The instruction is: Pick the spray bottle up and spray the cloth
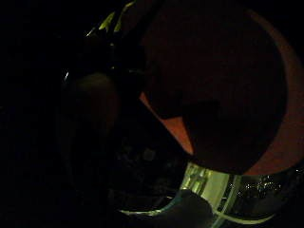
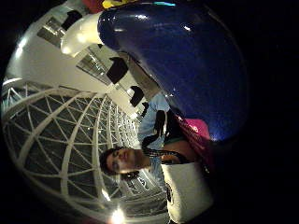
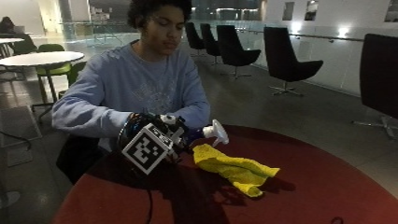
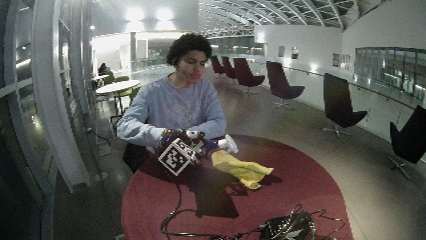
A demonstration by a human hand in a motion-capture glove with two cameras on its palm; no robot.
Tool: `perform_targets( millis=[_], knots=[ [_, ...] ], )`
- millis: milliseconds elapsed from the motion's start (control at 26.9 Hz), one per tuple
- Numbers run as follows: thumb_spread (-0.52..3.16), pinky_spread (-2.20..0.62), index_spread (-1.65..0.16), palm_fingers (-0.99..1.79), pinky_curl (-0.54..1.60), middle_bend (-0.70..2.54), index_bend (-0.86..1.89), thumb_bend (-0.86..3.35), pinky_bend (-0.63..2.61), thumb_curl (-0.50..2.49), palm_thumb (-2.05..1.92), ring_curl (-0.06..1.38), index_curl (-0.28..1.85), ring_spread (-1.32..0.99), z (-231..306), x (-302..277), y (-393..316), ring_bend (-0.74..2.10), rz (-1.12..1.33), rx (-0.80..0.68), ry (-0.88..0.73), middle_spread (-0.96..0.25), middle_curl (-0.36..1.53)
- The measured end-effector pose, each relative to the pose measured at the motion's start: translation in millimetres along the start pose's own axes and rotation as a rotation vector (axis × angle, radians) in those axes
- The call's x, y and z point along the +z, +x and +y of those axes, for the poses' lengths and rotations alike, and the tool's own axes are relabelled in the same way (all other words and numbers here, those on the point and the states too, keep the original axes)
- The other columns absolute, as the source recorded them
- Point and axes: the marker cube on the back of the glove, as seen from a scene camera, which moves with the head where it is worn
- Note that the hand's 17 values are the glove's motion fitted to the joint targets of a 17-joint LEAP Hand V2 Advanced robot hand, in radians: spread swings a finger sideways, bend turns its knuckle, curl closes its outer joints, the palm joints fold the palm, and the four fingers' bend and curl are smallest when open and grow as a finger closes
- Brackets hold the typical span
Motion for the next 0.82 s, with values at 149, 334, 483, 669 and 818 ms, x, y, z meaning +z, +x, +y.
perform_targets(
  millis=[149,334,483,669,818],
  knots=[
    [0.97,0.30,-0.36,0.56,0.37,0.40,0.06,-0.03,0.52,0.50,0.74,0.39,0.08,0.09,2,2,-1,0.70,-0.006,-0.004,-0.014,0.03,0.43],
    [0.97,0.30,-0.36,0.56,0.37,0.40,0.06,-0.03,0.53,0.50,0.74,0.39,0.08,0.09,3,6,1,0.70,0.004,0.002,-0.025,0.03,0.43],
    [0.97,0.30,-0.36,0.57,0.37,0.40,0.06,-0.03,0.53,0.50,0.74,0.39,0.08,0.09,2,4,-1,0.70,0.003,0.003,-0.019,0.04,0.43],
    [0.97,0.30,-0.36,0.57,0.36,0.40,0.06,-0.03,0.52,0.50,0.74,0.39,0.08,0.09,3,4,-2,0.70,0.000,-0.001,-0.016,0.04,0.43],
    [0.97,0.30,-0.35,0.58,0.36,0.40,0.06,-0.03,0.52,0.50,0.74,0.38,0.09,0.09,1,7,-10,0.70,-0.036,-0.046,0.024,0.04,0.43]
  ],
)
